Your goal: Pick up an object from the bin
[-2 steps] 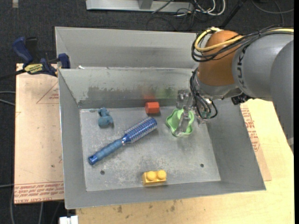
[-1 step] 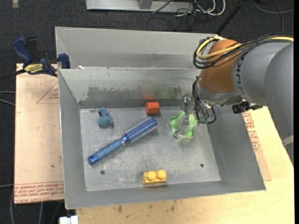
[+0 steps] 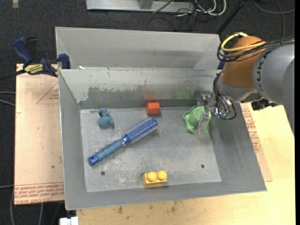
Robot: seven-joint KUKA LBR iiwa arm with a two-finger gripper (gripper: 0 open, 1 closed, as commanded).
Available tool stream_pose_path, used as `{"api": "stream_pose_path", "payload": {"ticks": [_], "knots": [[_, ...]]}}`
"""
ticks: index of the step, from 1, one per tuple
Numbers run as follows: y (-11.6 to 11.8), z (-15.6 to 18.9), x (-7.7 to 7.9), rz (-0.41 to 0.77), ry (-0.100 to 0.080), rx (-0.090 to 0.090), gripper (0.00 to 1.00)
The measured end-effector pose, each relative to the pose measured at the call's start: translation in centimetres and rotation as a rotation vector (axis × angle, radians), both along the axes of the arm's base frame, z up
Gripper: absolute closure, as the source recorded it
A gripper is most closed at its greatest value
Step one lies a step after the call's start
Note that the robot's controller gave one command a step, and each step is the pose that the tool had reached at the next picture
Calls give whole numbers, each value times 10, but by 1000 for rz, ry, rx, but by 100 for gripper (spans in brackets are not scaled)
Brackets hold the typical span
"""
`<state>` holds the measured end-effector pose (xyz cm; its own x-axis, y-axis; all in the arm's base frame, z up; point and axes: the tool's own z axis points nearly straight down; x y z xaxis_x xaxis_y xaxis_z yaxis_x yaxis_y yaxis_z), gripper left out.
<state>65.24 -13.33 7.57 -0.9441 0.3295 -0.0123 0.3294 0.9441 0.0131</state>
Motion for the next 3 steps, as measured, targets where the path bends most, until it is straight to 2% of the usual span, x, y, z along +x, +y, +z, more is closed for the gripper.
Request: {"api": "stream_pose_path", "payload": {"ticks": [1,2,3], "knots": [[5,1,0,9,6,2,100],[6,54,2,12,6,-8,100],[7,96,4,14,8,-8,100]]}}
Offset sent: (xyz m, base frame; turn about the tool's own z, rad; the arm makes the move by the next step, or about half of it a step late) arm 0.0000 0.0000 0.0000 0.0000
